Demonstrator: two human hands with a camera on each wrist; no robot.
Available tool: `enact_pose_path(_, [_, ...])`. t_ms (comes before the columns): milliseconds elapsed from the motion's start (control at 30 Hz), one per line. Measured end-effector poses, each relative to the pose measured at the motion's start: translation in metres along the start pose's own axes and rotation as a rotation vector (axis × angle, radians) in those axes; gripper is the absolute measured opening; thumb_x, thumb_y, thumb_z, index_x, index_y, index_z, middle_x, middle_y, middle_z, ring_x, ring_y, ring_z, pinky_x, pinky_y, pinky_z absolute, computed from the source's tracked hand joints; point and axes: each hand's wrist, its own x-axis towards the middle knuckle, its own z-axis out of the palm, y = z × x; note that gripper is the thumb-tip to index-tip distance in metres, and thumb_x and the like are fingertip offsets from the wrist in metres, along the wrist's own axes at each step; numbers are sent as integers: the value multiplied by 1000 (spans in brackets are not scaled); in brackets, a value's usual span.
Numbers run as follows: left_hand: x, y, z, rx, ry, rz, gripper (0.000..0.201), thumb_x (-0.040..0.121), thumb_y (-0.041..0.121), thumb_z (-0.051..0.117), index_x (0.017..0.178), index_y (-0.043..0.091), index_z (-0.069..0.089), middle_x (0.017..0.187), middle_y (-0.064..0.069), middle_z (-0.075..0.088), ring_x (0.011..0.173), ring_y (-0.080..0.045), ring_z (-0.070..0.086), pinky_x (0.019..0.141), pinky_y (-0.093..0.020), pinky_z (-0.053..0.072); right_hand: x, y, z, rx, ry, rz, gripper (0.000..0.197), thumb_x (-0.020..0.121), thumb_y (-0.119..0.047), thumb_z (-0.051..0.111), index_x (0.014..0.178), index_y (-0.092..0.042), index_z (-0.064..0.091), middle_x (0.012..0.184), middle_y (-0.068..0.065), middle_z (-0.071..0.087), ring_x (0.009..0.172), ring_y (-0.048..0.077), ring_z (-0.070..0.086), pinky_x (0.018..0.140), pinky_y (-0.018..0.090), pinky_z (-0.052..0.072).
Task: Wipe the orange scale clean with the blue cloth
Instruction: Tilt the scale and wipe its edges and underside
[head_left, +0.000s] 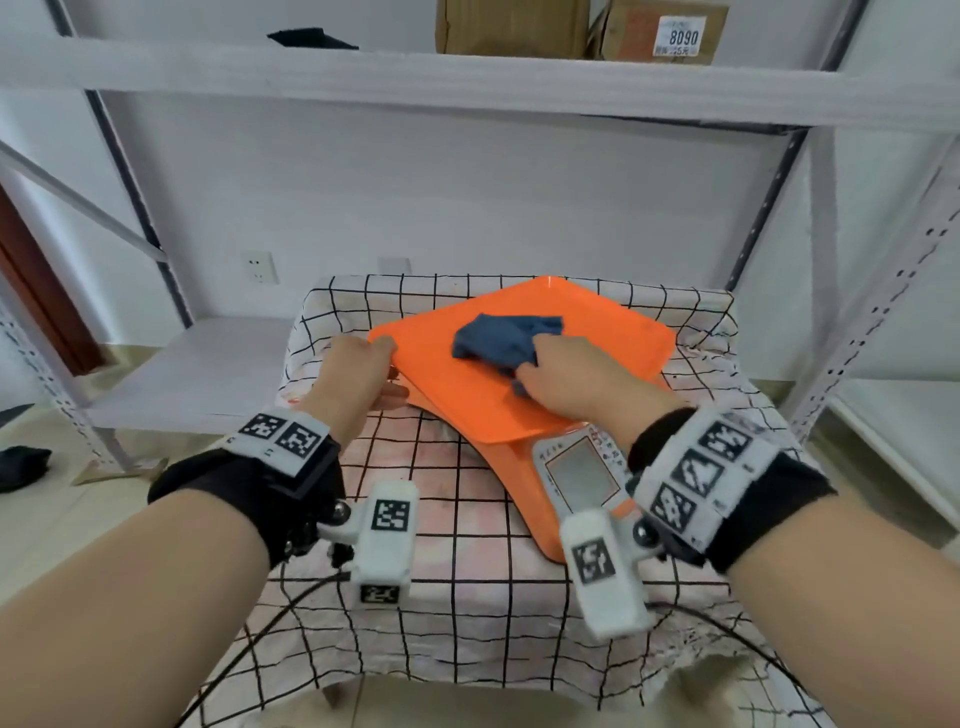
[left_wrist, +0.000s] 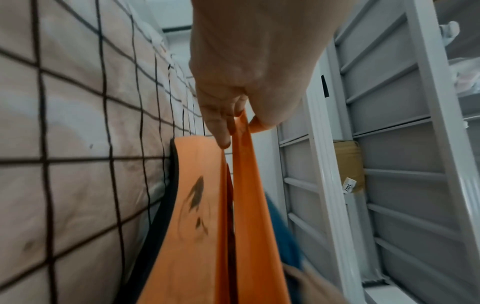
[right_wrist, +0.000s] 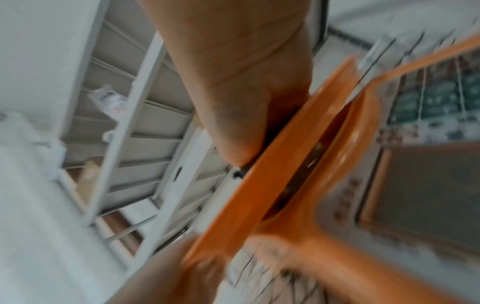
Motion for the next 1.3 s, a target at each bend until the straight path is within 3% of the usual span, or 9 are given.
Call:
enact_pose_path(167, [18,6,-7,79,40,26,17,91,17,44,90,3,54,80,-8,51,58,-21,52,45,-23,44,3,8,-21,642,320,171,16,88,-8,40,83,-13,55,70,7,52,62,22,47,51,26,30])
enact_pose_path(300, [27,10,-6,127,75,46,20,88,18,45,68,16,40,79,-5,42,75,-22,42,65,-29,40,16,40,-50,529,629,281,28,92,-15,41,115,-18,56,111,11,52,108,29,51,78,28,37])
enact_pose_path(400, [32,8,-6,222,105,50,15,87,26,46,76,17,47,87,-1,47,76,-24,47,75,-34,43,24,56,-51,286,356,389,43,85,-28,47,127,-31,52,131,15,43,119,31,45,98,41,39])
enact_pose_path(467, [37,5,-6,243,76,86,15,86,23,47,91,13,57,94,-5,54,73,-24,50,73,-33,45,27,52,-43,401,-2,345,24,79,-32,47,78,-20,68,83,12,63,69,22,60,61,38,41])
enact_pose_path(533, [40,2,-7,237,7,138,10,84,14,46,88,14,56,85,-9,52,72,-21,47,70,-33,42,33,46,-34,259,-205,263,38,85,-42,46,60,-16,57,67,8,53,58,21,50,55,33,30])
enact_pose_path(733, [42,-2,-10,164,-33,163,24,85,-3,45,71,13,57,81,-15,56,74,-24,54,79,-41,53,57,47,-28,150,-52,285,46,78,-47,66,109,-14,56,87,1,59,74,10,51,67,28,41])
enact_pose_path(1000, [42,-7,-5,118,5,192,29,87,-4,43,74,12,64,74,-8,58,67,-20,55,66,-26,53,35,22,-4,198,-159,2,31,81,-36,60,110,-37,51,101,-9,56,102,13,54,75,23,36])
enact_pose_path(1167, [40,-5,-6,127,-13,177,34,86,-5,42,65,16,60,80,-15,56,74,-25,53,80,-44,54,-6,-11,0,248,-243,-276,45,85,-4,52,125,-24,56,83,-20,49,63,-19,48,53,1,34])
enact_pose_path(1300, [35,-8,-8,140,-7,170,22,92,5,41,82,3,61,82,-16,56,72,-25,54,63,-29,50,-5,0,-18,363,135,-269,45,77,10,47,112,-12,64,96,-3,57,82,3,53,61,2,36])
